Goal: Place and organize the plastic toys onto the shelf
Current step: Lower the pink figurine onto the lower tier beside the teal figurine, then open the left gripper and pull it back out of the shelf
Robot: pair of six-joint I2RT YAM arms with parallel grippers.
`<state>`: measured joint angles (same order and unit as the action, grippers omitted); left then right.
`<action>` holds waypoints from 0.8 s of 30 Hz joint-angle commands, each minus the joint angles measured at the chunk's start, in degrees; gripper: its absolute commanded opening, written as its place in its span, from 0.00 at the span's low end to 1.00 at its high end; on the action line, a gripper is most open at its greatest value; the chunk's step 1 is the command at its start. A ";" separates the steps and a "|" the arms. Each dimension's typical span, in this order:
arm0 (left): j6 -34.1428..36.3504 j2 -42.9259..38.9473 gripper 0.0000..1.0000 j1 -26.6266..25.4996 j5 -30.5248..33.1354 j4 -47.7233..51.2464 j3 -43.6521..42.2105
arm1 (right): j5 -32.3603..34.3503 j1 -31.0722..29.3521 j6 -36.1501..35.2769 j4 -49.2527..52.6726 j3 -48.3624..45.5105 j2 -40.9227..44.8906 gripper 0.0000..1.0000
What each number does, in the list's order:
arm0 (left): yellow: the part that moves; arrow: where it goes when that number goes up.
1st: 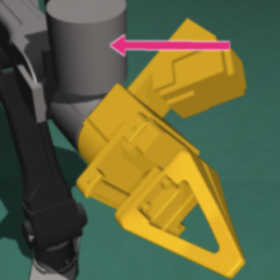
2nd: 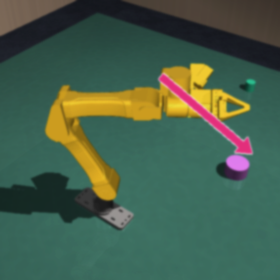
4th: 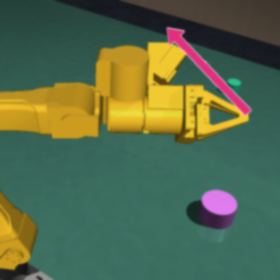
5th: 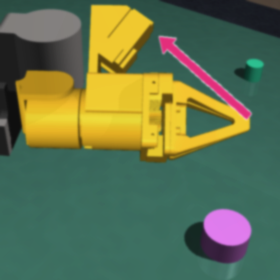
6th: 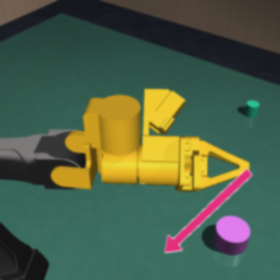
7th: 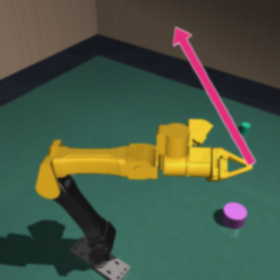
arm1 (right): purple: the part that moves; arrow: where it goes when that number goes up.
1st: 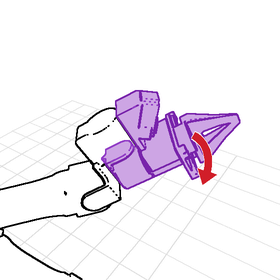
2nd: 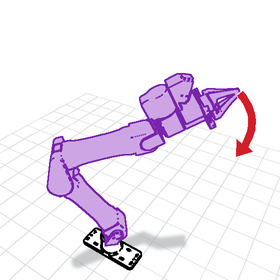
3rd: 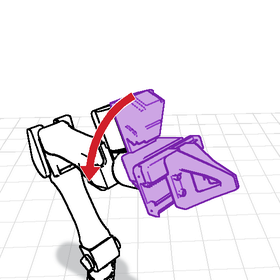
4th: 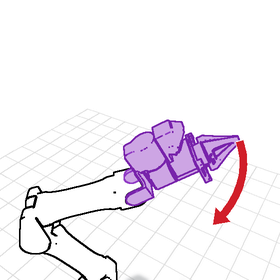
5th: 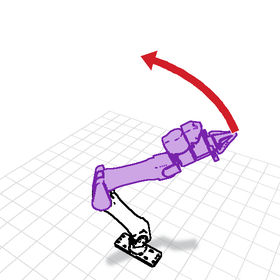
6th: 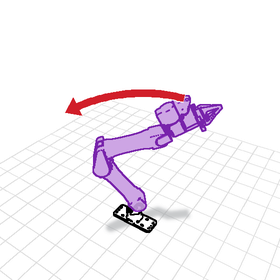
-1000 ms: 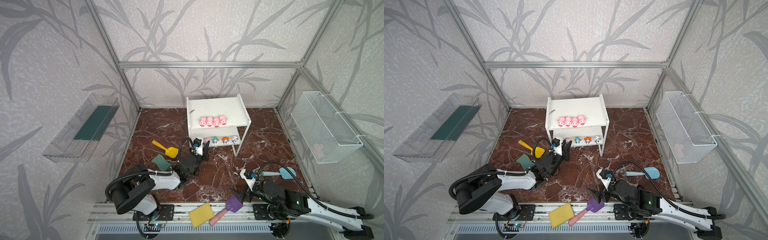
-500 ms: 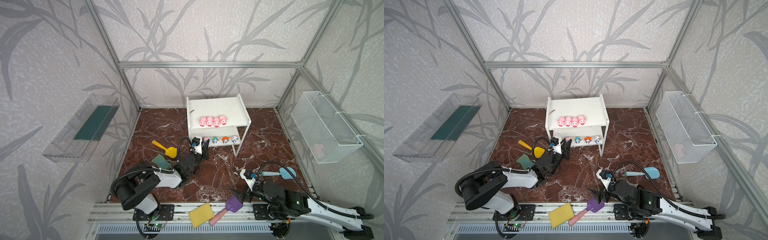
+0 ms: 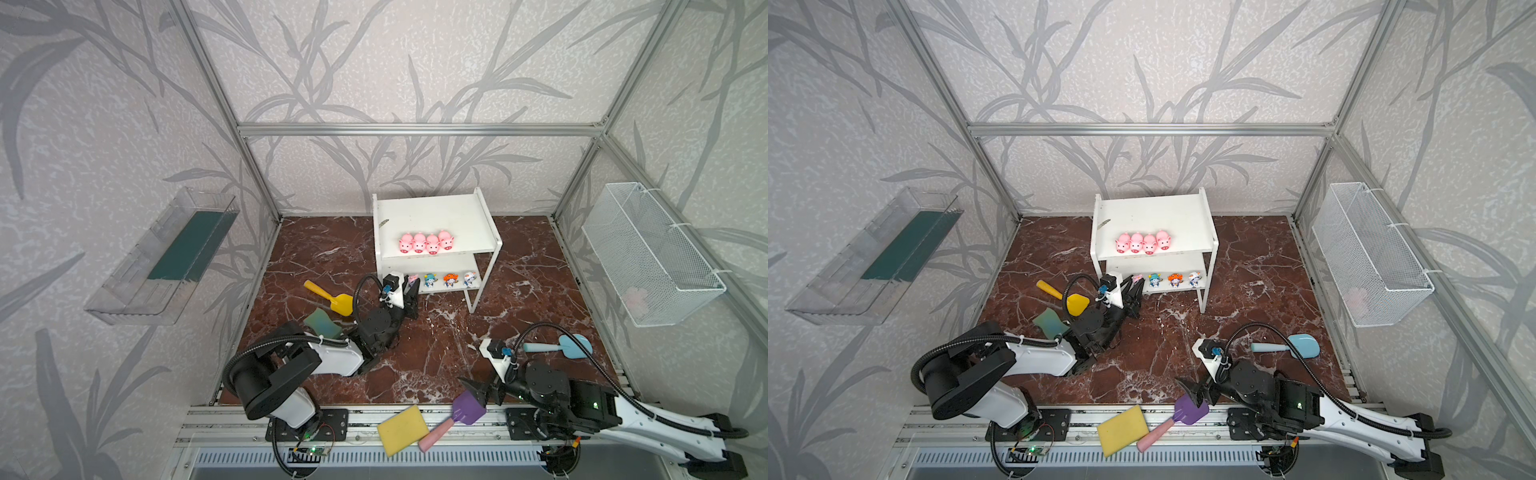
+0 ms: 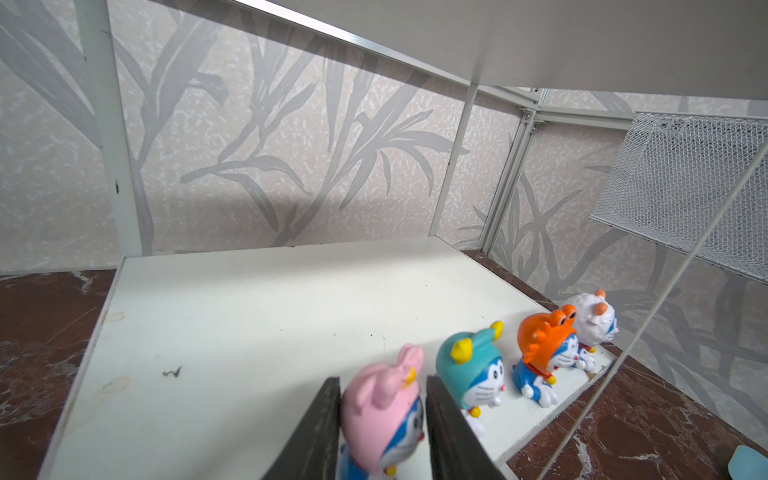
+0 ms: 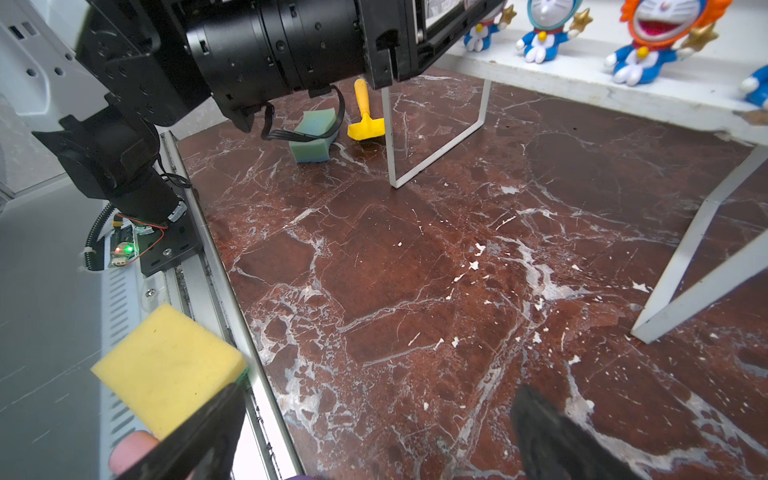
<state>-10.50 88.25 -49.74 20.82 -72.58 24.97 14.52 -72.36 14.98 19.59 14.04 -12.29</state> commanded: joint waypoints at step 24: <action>0.57 -8.95 0.52 0.59 -0.82 11.56 -1.39 | -0.19 0.21 -0.38 -1.01 -0.51 -0.36 0.99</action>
<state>-10.13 81.65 -49.43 20.60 -63.88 24.21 14.50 -72.36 14.96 19.57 13.98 -12.60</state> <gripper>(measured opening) 0.512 0.991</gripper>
